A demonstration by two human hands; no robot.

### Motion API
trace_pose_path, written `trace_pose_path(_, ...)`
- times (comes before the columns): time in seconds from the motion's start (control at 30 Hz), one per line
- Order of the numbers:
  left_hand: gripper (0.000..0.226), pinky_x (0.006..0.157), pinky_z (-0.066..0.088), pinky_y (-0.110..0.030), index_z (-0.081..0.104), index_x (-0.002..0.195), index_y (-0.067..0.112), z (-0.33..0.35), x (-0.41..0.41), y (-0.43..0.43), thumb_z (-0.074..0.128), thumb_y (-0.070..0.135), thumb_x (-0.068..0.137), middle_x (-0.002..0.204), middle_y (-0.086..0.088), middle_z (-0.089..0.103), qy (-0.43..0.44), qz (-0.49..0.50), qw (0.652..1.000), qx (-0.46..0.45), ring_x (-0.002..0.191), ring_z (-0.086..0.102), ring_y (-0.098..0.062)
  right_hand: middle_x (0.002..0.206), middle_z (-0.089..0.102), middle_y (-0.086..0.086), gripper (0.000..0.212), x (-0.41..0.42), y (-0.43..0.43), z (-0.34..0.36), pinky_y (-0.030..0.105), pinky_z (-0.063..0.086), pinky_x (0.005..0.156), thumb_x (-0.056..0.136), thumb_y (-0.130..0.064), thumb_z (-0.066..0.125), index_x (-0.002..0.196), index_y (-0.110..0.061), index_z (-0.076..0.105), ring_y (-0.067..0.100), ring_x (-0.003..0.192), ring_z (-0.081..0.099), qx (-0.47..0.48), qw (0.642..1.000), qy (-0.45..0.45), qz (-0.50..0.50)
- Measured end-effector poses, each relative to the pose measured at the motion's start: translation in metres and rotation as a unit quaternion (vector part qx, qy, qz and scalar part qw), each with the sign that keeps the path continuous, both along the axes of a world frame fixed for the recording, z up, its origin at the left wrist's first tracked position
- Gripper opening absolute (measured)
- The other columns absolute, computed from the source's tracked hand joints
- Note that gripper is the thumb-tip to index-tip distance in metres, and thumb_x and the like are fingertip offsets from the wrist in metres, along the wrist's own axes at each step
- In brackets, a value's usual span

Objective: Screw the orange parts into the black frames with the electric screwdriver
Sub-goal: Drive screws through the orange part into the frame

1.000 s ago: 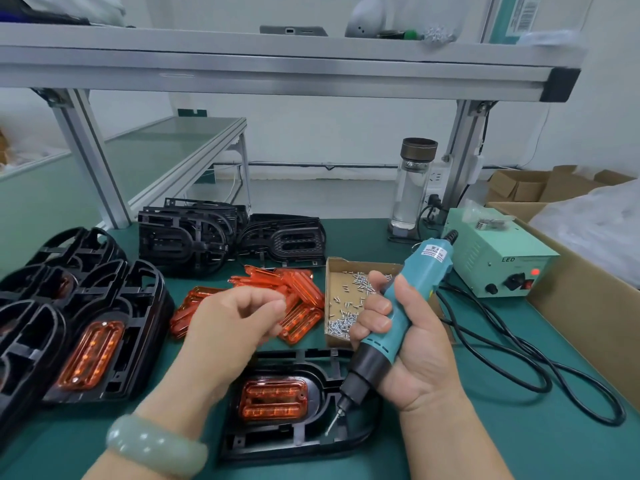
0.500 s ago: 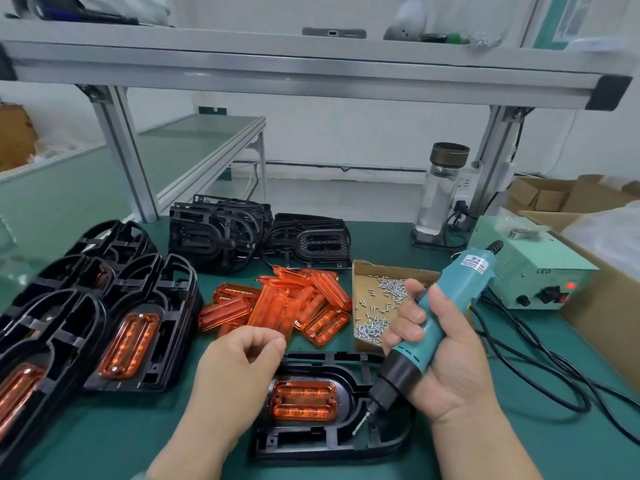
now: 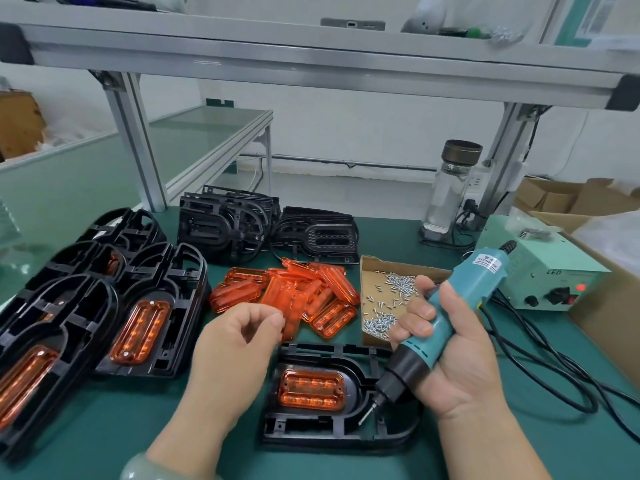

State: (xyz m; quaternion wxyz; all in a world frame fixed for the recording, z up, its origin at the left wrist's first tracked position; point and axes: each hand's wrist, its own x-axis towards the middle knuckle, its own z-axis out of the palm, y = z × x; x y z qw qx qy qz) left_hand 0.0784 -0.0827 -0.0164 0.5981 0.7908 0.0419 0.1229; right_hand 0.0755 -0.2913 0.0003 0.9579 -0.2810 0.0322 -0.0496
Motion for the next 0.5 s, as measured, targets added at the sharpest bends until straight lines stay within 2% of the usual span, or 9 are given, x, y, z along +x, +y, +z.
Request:
trace_pose_path(0.1,0.017,0.062,0.049,-0.025,0.068,0.07,0.027,0.001,-0.003,0.003,0.065,0.022,0.085,0.07,0.014,0.069,0.032,-0.012,0.997,0.063,0.063,0.061,-0.007,0.057,0.043,-0.006,0.019,0.0,0.0,0.0,0.021,0.044,0.043,0.081,-0.029,0.057,0.094,-0.014,0.058,0.005,0.04,0.041,-0.003,1.0,0.002,-0.004)
trace_pose_path(0.2,0.017,0.068,0.055,-0.032,0.069,0.069,0.026,0.003,-0.005,-0.004,0.064,0.022,0.085,0.073,0.014,0.07,0.068,-0.025,0.995,0.062,0.071,0.065,-0.01,0.057,0.043,-0.006,0.019,0.0,-0.001,0.0,0.021,0.044,0.044,0.08,-0.03,0.058,0.092,-0.015,0.058,0.005,0.04,0.042,-0.004,1.0,0.006,-0.009)
trace_pose_path(0.27,0.017,0.068,0.059,-0.036,0.07,0.07,0.028,0.004,-0.007,-0.007,0.065,0.022,0.085,0.073,0.009,0.07,0.097,-0.037,0.994,0.019,0.075,0.067,-0.015,0.057,0.044,-0.006,0.019,-0.001,-0.001,0.001,0.021,0.044,0.044,0.08,-0.03,0.058,0.092,-0.016,0.058,0.005,0.04,0.042,-0.002,1.0,0.008,-0.015)
trace_pose_path(0.33,0.017,0.065,0.06,-0.031,0.07,0.071,0.031,0.004,-0.009,-0.009,0.066,0.022,0.084,0.072,0.007,0.07,0.108,-0.048,0.993,-0.025,0.076,0.068,-0.013,0.057,0.044,-0.007,0.019,-0.001,-0.001,0.001,0.021,0.044,0.044,0.079,-0.031,0.059,0.092,-0.017,0.058,0.005,0.04,0.042,0.003,1.0,0.009,-0.022)
trace_pose_path(0.43,0.018,0.054,0.052,-0.016,0.071,0.075,0.036,0.006,-0.009,-0.011,0.069,0.02,0.082,0.068,0.005,0.069,0.082,-0.044,0.995,-0.025,0.057,0.061,-0.004,0.057,0.045,-0.007,0.019,0.0,0.002,0.002,0.02,0.044,0.046,0.078,-0.031,0.06,0.093,-0.019,0.057,0.005,0.041,0.042,0.009,0.999,0.003,-0.045)
trace_pose_path(0.5,0.016,0.049,0.049,-0.015,0.074,0.081,0.025,0.009,-0.01,-0.014,0.072,0.01,0.075,0.065,-0.002,0.068,0.115,-0.08,0.977,-0.162,0.052,0.058,-0.003,0.058,0.045,-0.008,0.019,0.001,0.004,0.003,0.02,0.045,0.048,0.078,-0.033,0.061,0.093,-0.02,0.057,0.004,0.043,0.043,0.016,0.997,-0.008,-0.071)
